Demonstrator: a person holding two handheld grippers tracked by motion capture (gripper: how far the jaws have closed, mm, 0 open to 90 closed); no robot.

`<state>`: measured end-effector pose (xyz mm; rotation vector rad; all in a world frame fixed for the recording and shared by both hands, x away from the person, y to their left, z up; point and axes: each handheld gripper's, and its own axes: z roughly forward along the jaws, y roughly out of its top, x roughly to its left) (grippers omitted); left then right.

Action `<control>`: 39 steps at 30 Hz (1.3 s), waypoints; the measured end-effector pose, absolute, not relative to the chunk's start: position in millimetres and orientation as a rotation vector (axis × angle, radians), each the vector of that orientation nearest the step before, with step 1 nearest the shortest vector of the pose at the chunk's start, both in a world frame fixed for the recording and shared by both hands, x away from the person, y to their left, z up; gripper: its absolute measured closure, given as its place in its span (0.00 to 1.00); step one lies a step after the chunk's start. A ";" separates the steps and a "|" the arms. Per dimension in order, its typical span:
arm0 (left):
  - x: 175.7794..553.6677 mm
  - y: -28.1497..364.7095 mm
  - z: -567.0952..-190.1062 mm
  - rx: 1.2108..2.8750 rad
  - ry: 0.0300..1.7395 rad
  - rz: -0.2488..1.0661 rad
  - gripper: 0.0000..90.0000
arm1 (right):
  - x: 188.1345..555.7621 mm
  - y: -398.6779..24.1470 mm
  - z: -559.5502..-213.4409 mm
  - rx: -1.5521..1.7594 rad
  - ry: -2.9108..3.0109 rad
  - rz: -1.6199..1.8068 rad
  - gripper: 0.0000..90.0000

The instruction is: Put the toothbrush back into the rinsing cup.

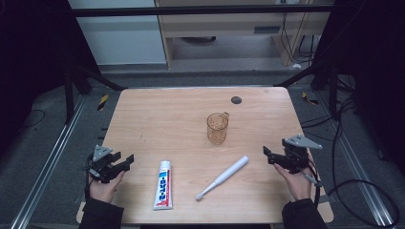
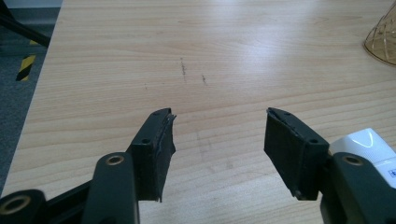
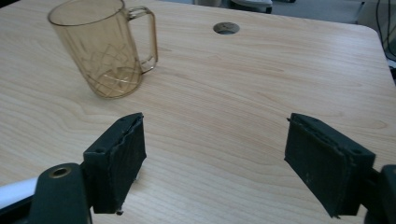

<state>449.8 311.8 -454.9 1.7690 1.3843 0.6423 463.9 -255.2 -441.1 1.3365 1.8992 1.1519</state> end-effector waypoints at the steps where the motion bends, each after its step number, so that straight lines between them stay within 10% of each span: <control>1: 449.8 311.8 -454.9 1.769 1.384 0.642 0.49 | 462.7 -254.1 -440.5 1.329 1.903 1.158 0.25; 39: 449.1 302.7 -458.4 1.816 1.345 0.650 0.59 | 490.7 -179.3 -467.9 1.208 2.226 1.074 0.97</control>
